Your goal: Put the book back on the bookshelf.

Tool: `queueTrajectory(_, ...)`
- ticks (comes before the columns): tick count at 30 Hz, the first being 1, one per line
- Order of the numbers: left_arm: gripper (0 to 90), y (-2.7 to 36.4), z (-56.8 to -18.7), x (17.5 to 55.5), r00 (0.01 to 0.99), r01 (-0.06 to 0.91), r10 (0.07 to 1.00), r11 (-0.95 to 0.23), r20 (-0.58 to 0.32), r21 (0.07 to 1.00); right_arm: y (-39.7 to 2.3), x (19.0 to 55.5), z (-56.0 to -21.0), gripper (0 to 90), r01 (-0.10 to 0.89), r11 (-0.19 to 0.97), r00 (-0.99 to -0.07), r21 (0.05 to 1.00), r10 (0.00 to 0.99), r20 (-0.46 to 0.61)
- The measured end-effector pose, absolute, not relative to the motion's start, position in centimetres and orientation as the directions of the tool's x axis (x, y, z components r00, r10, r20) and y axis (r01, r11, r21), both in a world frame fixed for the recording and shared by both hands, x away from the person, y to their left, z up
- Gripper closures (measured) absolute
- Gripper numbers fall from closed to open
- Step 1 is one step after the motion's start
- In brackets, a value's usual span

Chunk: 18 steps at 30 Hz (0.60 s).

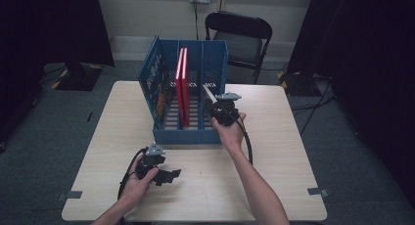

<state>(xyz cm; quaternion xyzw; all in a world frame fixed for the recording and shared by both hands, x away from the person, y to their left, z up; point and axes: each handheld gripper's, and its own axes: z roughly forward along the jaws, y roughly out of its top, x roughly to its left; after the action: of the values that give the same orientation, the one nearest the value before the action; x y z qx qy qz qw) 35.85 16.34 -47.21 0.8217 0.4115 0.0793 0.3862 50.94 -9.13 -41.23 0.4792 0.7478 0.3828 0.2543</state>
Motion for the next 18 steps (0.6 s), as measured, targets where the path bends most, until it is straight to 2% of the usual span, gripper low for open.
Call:
queueTrajectory(13, 17.5, 16.4, -47.4, 35.8, 0.648, 0.62, 0.739, -0.372, -0.183, 0.691, -10.1, 50.0, -41.6, 70.5, 0.517, 0.281, -0.443, 0.808, 0.896, -0.028)
queueTrajectory(18, 17.5, 16.3, -47.4, 35.7, 0.646, 0.626, 0.738, -0.369, -0.193, 0.687, -10.0, 49.8, -41.4, 75.2, 0.517, 0.281, -0.45, 0.809, 0.893, -0.023)
